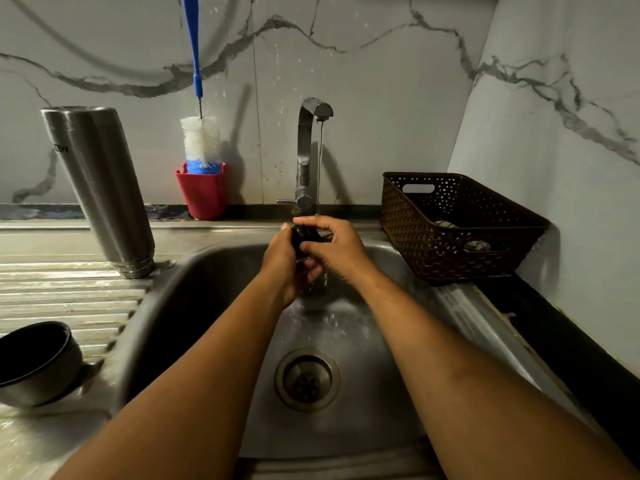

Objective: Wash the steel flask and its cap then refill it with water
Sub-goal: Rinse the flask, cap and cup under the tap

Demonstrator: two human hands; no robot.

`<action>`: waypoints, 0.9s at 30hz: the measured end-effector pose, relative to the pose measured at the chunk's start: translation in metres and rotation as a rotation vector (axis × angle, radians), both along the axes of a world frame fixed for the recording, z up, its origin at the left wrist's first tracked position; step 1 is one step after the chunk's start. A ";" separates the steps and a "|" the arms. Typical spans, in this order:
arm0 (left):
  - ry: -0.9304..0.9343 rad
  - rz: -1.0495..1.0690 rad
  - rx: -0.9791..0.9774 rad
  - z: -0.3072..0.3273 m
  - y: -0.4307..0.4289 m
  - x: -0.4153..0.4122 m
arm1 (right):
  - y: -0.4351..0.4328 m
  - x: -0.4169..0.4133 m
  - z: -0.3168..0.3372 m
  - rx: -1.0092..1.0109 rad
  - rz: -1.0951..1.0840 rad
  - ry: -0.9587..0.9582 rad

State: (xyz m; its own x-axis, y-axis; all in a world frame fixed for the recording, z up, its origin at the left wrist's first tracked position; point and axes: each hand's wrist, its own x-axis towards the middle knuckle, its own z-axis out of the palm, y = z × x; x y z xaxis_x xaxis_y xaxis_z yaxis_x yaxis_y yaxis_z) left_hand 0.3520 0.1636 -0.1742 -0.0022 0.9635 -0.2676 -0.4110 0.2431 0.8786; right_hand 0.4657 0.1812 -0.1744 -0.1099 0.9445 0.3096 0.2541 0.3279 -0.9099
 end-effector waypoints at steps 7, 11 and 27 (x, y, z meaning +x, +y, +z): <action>-0.077 -0.059 -0.020 0.000 0.000 0.004 | 0.000 -0.002 0.005 -0.023 -0.102 0.000; -0.082 -0.066 -0.010 0.001 -0.002 0.008 | 0.002 -0.001 0.003 0.011 -0.215 -0.055; -0.225 -0.005 -0.007 0.005 0.001 -0.002 | 0.005 0.007 0.003 -0.247 -0.121 0.325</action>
